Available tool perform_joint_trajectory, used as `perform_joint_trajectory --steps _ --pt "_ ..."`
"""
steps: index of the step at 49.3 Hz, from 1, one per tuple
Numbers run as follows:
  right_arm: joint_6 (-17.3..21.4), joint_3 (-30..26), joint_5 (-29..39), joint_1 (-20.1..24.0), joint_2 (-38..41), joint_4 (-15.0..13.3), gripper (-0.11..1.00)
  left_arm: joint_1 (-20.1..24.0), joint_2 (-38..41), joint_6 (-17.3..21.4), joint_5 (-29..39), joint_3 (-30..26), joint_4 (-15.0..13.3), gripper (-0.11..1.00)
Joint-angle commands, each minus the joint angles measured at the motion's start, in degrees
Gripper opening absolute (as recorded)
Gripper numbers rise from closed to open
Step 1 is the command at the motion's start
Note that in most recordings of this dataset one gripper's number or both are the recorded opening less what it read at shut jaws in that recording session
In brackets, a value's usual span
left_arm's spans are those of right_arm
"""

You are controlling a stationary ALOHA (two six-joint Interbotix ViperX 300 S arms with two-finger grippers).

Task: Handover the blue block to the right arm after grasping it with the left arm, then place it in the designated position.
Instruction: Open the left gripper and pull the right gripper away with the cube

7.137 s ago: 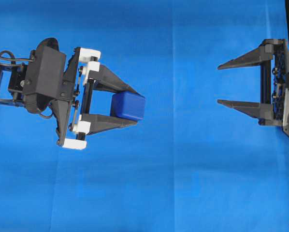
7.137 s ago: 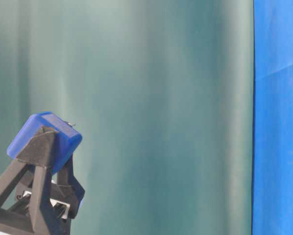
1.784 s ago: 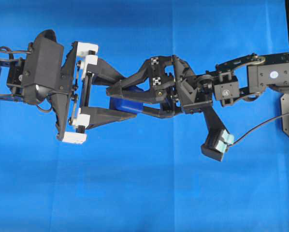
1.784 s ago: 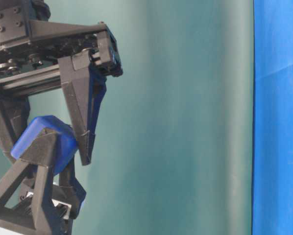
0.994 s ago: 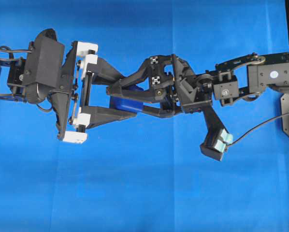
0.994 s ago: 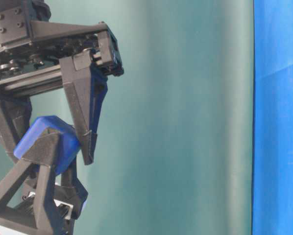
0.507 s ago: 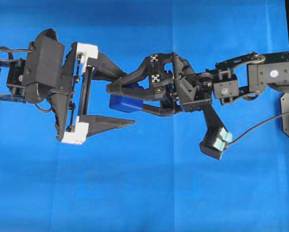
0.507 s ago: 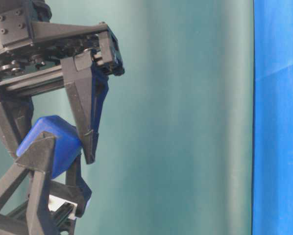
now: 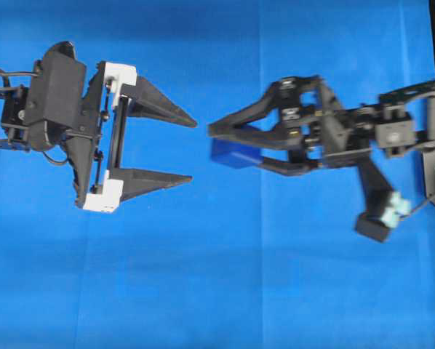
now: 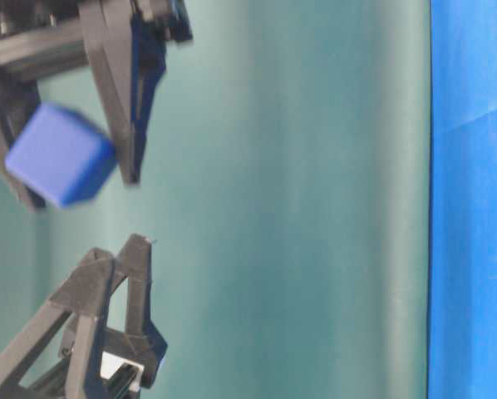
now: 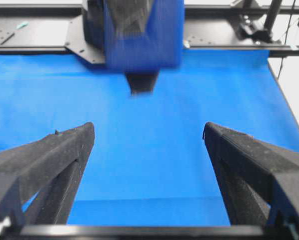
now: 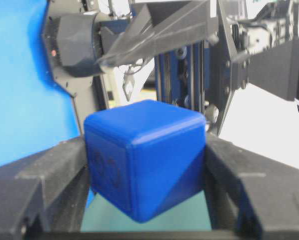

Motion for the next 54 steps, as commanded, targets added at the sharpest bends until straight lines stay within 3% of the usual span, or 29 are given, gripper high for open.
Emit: perform_joint_trajectory --steps 1,15,26,31,43,54 --pt "0.88 0.7 0.79 0.44 -3.52 0.44 0.55 0.44 -4.13 0.09 -0.26 -0.26 0.09 0.93" --pt "7.73 2.99 3.96 1.58 -7.82 0.44 0.55 0.62 -4.57 0.09 -0.26 0.18 0.0 0.93" --pt "9.23 2.9 3.87 1.85 -7.65 0.53 0.55 0.7 -4.57 0.18 -0.26 0.18 0.09 0.93" --pt "12.04 2.72 3.69 2.11 -7.65 2.2 0.55 0.7 -4.57 0.09 -0.26 0.18 0.09 0.93" --pt "25.14 2.64 3.69 2.2 -7.65 6.59 0.55 0.7 -4.57 0.09 -0.26 0.18 0.09 0.93" --pt "43.77 2.46 3.78 2.55 -7.73 10.02 0.55 0.7 -4.57 0.26 -0.18 0.18 0.09 0.93"
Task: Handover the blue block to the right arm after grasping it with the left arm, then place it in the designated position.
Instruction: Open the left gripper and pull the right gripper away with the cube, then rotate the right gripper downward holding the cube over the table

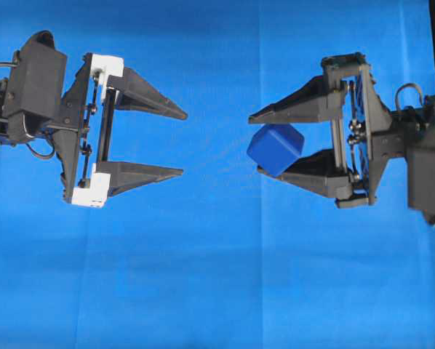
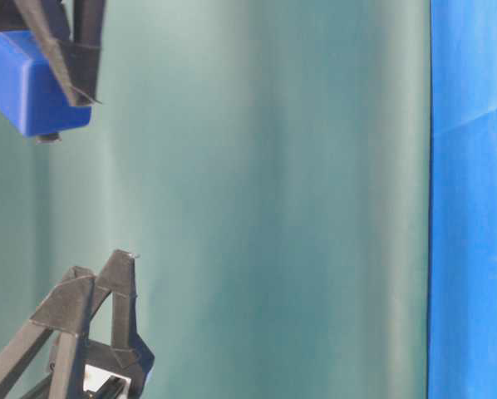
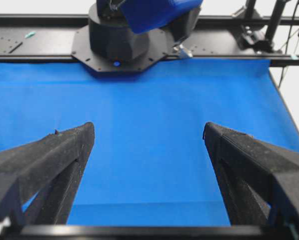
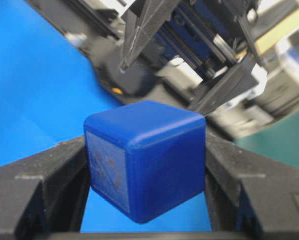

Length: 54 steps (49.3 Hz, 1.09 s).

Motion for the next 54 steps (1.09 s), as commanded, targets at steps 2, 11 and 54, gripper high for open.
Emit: perform_joint_trajectory --steps 2,11,54 --pt "7.73 -1.14 -0.18 0.09 -0.7 1.41 0.55 0.18 -2.37 0.26 -0.09 -0.62 0.09 0.93" --pt "20.57 -1.05 1.32 0.09 -1.32 1.58 0.55 0.18 -2.37 0.44 -0.09 -0.62 0.09 0.93" --pt "27.07 -1.41 5.27 0.09 -1.67 1.49 0.55 0.18 -2.29 0.35 0.09 -0.79 0.09 0.93"
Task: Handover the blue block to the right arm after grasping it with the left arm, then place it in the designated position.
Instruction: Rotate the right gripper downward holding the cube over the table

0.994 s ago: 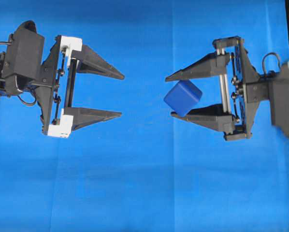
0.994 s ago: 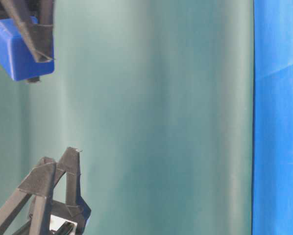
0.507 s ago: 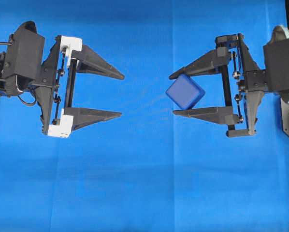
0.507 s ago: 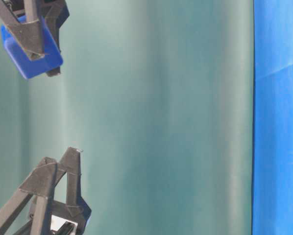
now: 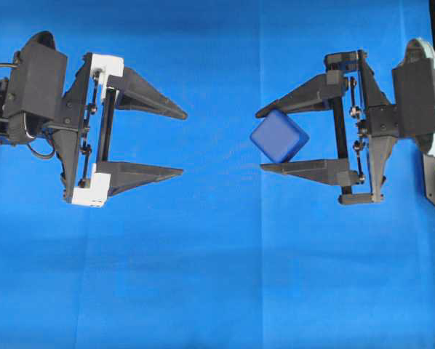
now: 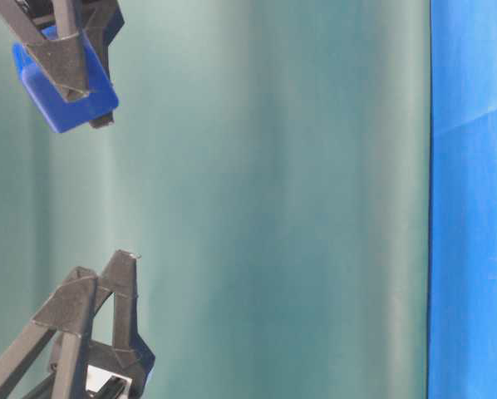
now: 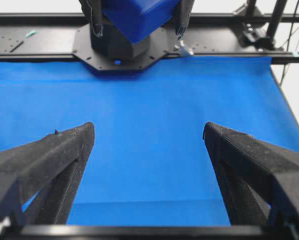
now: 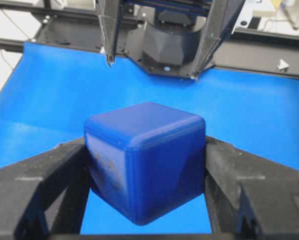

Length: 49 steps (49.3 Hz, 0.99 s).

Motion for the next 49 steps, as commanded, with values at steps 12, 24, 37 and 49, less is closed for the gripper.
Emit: perform_joint_trajectory --steps 12,24,37,49 --pt "0.09 -1.41 0.0 0.09 -0.7 0.18 0.55 0.26 -2.2 -0.26 -0.26 -0.79 0.09 0.93" --pt "0.09 -1.41 0.0 0.09 -0.7 0.18 0.55 0.18 -2.11 -0.26 -0.26 -0.88 0.09 0.93" --pt "0.62 -1.41 0.97 0.18 -0.7 0.26 0.55 0.18 -2.11 -0.26 -0.26 -0.88 0.09 0.93" --pt "2.11 -1.41 5.45 1.41 -0.7 1.41 0.55 0.18 -1.93 -0.26 -0.26 -1.05 0.09 0.93"
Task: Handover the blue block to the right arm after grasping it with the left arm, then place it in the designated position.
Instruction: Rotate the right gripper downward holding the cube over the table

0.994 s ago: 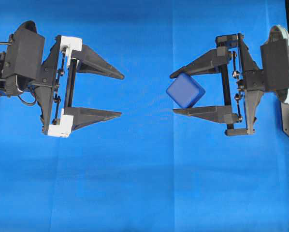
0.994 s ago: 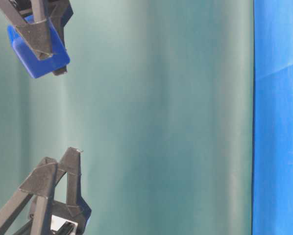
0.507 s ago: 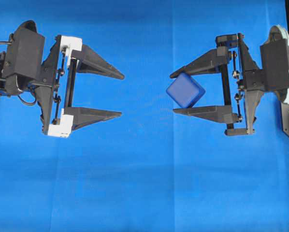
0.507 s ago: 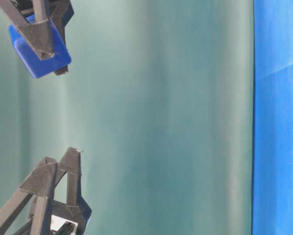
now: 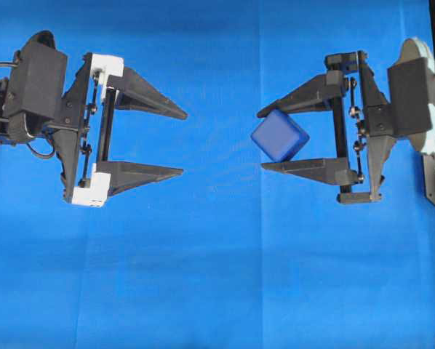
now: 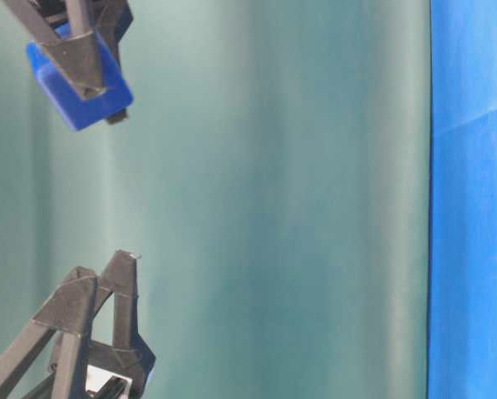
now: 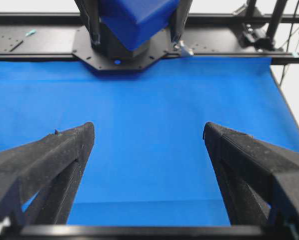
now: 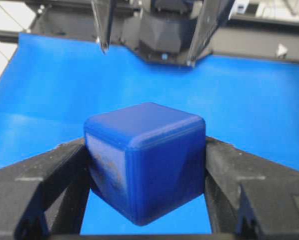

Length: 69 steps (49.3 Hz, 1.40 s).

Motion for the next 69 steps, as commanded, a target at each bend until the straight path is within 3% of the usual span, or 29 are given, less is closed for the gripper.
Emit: perform_joint_trajectory --steps 1,16,27,42,53,69 --pt "0.88 -1.41 1.93 0.79 -0.62 0.62 0.55 0.18 -1.93 -0.09 -0.26 -1.05 0.09 0.93" --pt "5.1 -1.41 13.36 3.6 -0.53 1.14 0.55 0.18 -1.93 0.0 -0.26 -1.05 0.09 0.93" --pt "5.54 -1.41 15.82 4.48 -0.62 1.14 0.55 0.18 -1.93 0.0 -0.26 -1.05 0.09 0.93" --pt "5.54 -1.41 16.0 4.48 0.44 1.14 0.55 0.18 -1.93 -0.09 -0.26 -1.05 0.09 0.93" --pt "5.54 -1.67 15.12 4.48 6.5 1.14 0.55 0.18 -1.93 -0.18 -0.26 -1.05 0.09 0.93" --pt "5.54 -3.43 4.83 1.93 18.72 1.14 0.55 0.18 -1.93 0.18 -0.26 -0.97 0.09 0.93"
